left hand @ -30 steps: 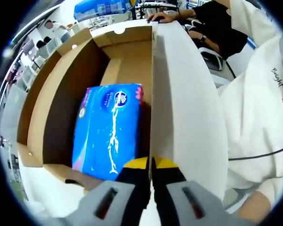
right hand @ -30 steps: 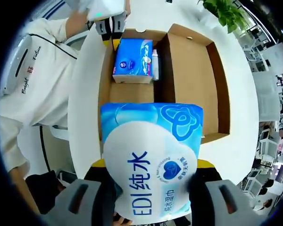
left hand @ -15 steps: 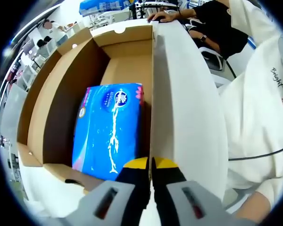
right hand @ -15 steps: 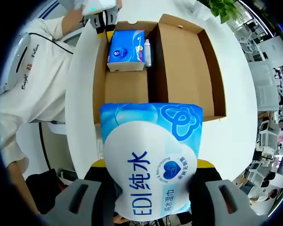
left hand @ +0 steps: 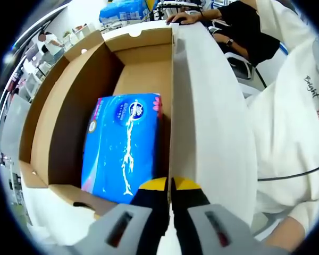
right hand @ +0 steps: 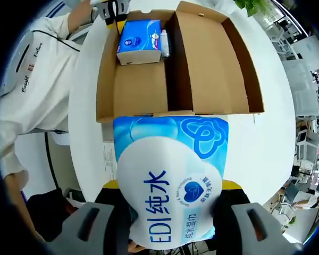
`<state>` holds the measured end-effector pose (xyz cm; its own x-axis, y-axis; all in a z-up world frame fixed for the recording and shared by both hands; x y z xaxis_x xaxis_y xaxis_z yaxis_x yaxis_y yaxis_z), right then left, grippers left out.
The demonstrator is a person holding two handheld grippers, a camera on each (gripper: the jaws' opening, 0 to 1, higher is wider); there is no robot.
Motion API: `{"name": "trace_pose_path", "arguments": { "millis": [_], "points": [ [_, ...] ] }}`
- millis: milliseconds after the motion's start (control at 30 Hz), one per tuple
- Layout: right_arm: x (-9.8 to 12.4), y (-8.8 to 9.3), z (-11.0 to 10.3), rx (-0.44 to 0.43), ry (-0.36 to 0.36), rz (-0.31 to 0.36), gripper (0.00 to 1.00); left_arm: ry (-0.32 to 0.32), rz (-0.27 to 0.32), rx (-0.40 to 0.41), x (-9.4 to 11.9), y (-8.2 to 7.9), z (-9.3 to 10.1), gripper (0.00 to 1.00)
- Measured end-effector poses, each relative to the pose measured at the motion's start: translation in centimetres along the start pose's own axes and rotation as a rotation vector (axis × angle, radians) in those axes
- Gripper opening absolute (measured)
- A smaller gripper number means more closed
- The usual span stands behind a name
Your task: Operate the shoe box by opening the lid, removing the specified soft item, and placing it in the target area until the item is outside and the box remains undamaged.
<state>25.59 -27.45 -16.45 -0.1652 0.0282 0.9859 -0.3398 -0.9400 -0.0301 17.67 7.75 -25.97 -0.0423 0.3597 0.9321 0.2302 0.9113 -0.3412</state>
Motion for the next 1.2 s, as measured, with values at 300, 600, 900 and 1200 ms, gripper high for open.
{"name": "trace_pose_path", "arguments": {
  "millis": [300,600,900,1200],
  "points": [
    [-2.6,0.8,-0.3,0.051,-0.018,-0.002,0.61,0.0,-0.001,-0.003,0.0,0.1,-0.4,0.01],
    [-5.0,1.5,-0.8,0.071,-0.043,0.005,0.61,0.001,-0.012,-0.006,0.0,0.1,-0.4,0.01],
    [-6.7,1.6,-1.3,0.112,-0.083,0.038,0.61,0.0,-0.02,-0.007,0.0,0.0,-0.3,0.01],
    [-8.3,2.0,-1.3,0.125,-0.082,0.032,0.61,0.004,-0.027,0.001,-0.1,0.0,-0.3,0.01]
  ]
}}
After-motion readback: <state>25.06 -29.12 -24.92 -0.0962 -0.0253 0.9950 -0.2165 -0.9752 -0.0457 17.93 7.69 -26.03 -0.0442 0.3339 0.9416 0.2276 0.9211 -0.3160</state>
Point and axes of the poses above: the point that each gripper's makers call its tool centre point, and the gripper's own axes: x roughly backward along the fingers, z roughly to its right, y roughly out of its underside, the point moved 6 cm from there along x, roughly backward along the fingers, and after that the axes turned 12 degrees about -x, right-handed, at the moved point
